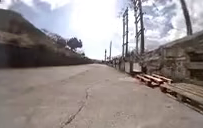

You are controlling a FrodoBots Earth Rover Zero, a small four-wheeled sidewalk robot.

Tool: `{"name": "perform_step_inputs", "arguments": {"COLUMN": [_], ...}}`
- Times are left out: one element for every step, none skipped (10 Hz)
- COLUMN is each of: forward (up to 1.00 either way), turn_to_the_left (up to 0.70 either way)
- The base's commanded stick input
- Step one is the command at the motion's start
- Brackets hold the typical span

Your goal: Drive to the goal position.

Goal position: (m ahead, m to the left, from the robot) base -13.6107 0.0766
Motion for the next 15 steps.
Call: {"name": "perform_step_inputs", "arguments": {"forward": [0.70, 0.70, 0.70, 0.70, 0.70, 0.70, 0.70, 0.70, 0.70, 0.70, 0.70, 0.70, 0.70, 0.70, 0.70], "turn_to_the_left": [0.00, 0.00, 0.00, 0.00, 0.00, 0.00, 0.00, 0.00, 0.00, 0.00, 0.00, 0.00, 0.00, 0.00, 0.00]}}
